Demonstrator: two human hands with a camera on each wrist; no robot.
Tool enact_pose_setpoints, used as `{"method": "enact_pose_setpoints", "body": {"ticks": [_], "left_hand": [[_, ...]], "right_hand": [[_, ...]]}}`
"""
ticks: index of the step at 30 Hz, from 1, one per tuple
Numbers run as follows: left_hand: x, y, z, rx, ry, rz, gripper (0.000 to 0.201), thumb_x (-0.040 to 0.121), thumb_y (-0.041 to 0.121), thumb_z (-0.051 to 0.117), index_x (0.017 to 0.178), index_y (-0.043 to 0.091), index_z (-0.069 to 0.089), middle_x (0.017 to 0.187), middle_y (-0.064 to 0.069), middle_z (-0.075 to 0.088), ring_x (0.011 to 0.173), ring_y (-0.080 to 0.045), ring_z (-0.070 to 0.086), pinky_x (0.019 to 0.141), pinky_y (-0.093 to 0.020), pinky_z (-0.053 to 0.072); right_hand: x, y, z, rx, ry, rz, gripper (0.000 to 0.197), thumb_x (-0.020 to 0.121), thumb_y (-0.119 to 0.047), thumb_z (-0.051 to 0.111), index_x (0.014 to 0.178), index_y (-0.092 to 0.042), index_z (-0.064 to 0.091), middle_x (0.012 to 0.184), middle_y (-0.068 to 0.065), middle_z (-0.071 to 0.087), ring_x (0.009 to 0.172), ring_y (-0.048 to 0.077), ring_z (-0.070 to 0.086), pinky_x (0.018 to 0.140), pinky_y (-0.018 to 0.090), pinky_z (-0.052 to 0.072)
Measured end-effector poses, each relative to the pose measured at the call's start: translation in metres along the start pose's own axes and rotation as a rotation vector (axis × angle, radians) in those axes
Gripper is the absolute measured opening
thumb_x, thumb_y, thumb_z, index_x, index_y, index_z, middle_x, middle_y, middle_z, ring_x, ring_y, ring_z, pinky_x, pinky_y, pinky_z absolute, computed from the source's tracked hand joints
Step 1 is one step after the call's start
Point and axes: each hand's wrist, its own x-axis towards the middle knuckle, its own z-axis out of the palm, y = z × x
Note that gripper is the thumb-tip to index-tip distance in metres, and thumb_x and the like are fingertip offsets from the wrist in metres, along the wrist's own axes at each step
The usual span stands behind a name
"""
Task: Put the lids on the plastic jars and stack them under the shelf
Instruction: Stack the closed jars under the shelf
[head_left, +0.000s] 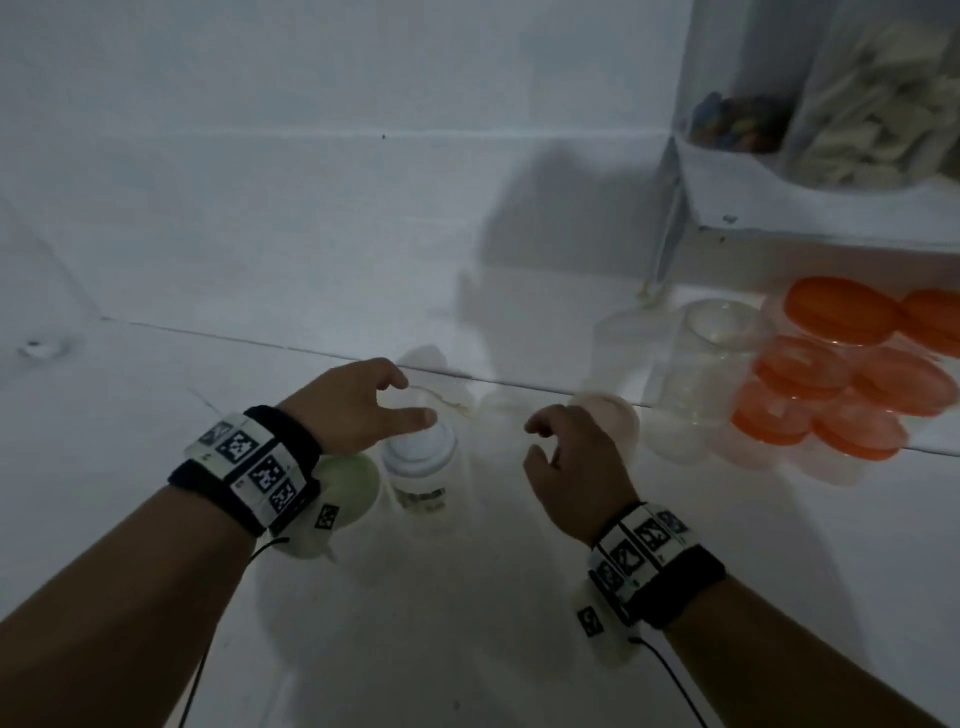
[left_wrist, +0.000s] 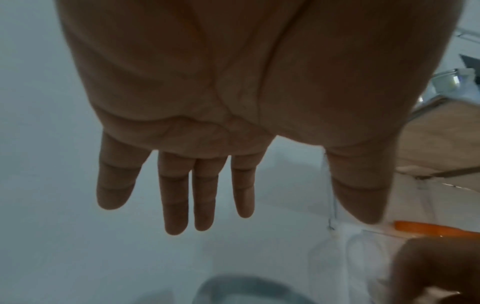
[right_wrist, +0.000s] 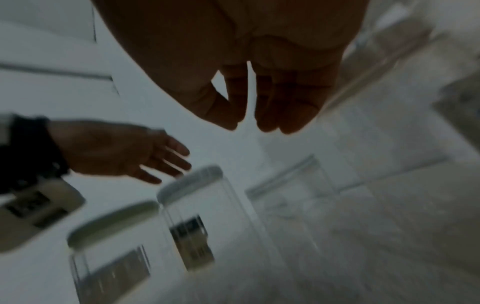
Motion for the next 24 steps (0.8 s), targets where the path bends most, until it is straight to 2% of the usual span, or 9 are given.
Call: {"method": "enact_pose_setpoints", "body": {"ticks": [2, 5, 8, 11, 13, 15, 17, 19, 24], "left_hand": [[-0.006, -0.005, 0.007, 0.039, -0.063, 0.018, 0.087, 0.073, 0.078, 0.072, 0.143, 0.033, 0.048, 0.149, 0.003, 0.049, 0.127, -0.017, 0.052, 0.102, -0.034, 0.043], [-0.008, -0.004, 0.023, 0.125, -0.091, 0.088, 0.099, 0.070, 0.076, 0.078, 0.150, 0.033, 0.038, 0.151, 0.002, 0.047, 0.130, -0.020, 0.051, 0.107, -0.038, 0.043], [-0.004, -0.002, 0.034, 0.224, -0.102, 0.140, 0.106, 0.064, 0.086, 0.069, 0.151, 0.034, 0.036, 0.152, 0.002, 0.047, 0.132, -0.023, 0.051, 0.111, -0.049, 0.042], [-0.002, 0.004, 0.035, 0.265, -0.112, 0.174, 0.098, 0.069, 0.087, 0.064, 0.148, 0.034, 0.040, 0.151, 0.002, 0.047, 0.133, -0.023, 0.049, 0.113, -0.051, 0.039], [-0.001, 0.009, 0.033, 0.249, -0.109, 0.200, 0.092, 0.073, 0.086, 0.063, 0.146, 0.034, 0.044, 0.150, 0.002, 0.047, 0.134, -0.023, 0.048, 0.114, -0.051, 0.039], [-0.002, 0.015, 0.030, 0.225, -0.106, 0.225, 0.093, 0.069, 0.089, 0.059, 0.144, 0.034, 0.048, 0.149, 0.002, 0.048, 0.134, -0.022, 0.049, 0.113, -0.050, 0.040], [-0.002, 0.022, 0.025, 0.193, -0.089, 0.258, 0.089, 0.070, 0.088, 0.058, 0.140, 0.033, 0.053, 0.145, 0.002, 0.052, 0.129, -0.019, 0.053, 0.110, -0.045, 0.044], [-0.004, 0.031, 0.016, 0.131, -0.054, 0.312, 0.072, 0.082, 0.076, 0.065, 0.137, 0.030, 0.058, 0.140, 0.003, 0.056, 0.123, -0.016, 0.056, 0.106, -0.038, 0.046], [-0.007, 0.071, 0.006, -0.010, 0.017, 0.468, 0.053, 0.088, 0.055, 0.067, 0.133, 0.028, 0.059, 0.131, 0.009, 0.059, 0.121, -0.013, 0.056, 0.095, -0.028, 0.043]], "right_hand": [[0.007, -0.001, 0.030, -0.175, -0.172, 0.042, 0.037, 0.096, -0.024, 0.060, 0.132, -0.020, 0.055, 0.135, 0.001, 0.050, 0.107, 0.016, 0.058, 0.096, 0.037, 0.049], [0.012, 0.000, 0.062, -0.378, -0.371, 0.173, 0.064, 0.099, -0.037, 0.059, 0.154, -0.025, 0.030, 0.164, 0.005, 0.015, 0.130, 0.031, 0.053, 0.105, 0.041, 0.048], [0.015, 0.000, 0.078, -0.452, -0.342, 0.248, 0.071, 0.094, -0.051, 0.062, 0.152, -0.033, 0.026, 0.167, 0.011, -0.002, 0.127, 0.035, 0.057, 0.102, 0.044, 0.052], [0.015, 0.003, 0.088, -0.414, -0.283, 0.308, 0.061, 0.092, -0.058, 0.063, 0.140, -0.039, 0.031, 0.167, 0.017, -0.007, 0.118, 0.038, 0.063, 0.094, 0.043, 0.055], [0.016, 0.004, 0.090, -0.375, -0.249, 0.319, 0.054, 0.092, -0.061, 0.062, 0.132, -0.039, 0.034, 0.162, 0.019, 0.008, 0.108, 0.036, 0.066, 0.088, 0.042, 0.056], [0.015, 0.003, 0.088, -0.351, -0.228, 0.317, 0.053, 0.091, -0.060, 0.063, 0.129, -0.036, 0.036, 0.147, 0.012, 0.029, 0.100, 0.032, 0.065, 0.084, 0.042, 0.056], [0.008, 0.000, 0.083, -0.331, -0.207, 0.318, 0.057, 0.088, -0.061, 0.067, 0.127, -0.033, 0.036, 0.141, 0.008, 0.034, 0.102, 0.031, 0.063, 0.086, 0.043, 0.056], [-0.009, -0.006, 0.072, -0.300, -0.170, 0.317, 0.063, 0.083, -0.064, 0.070, 0.127, -0.034, 0.036, 0.139, 0.004, 0.039, 0.106, 0.028, 0.062, 0.089, 0.044, 0.056], [-0.068, -0.024, 0.004, -0.198, -0.029, 0.244, 0.080, 0.068, -0.072, 0.072, 0.131, -0.038, 0.036, 0.125, -0.010, 0.053, 0.103, 0.015, 0.061, 0.085, 0.031, 0.054]]}}
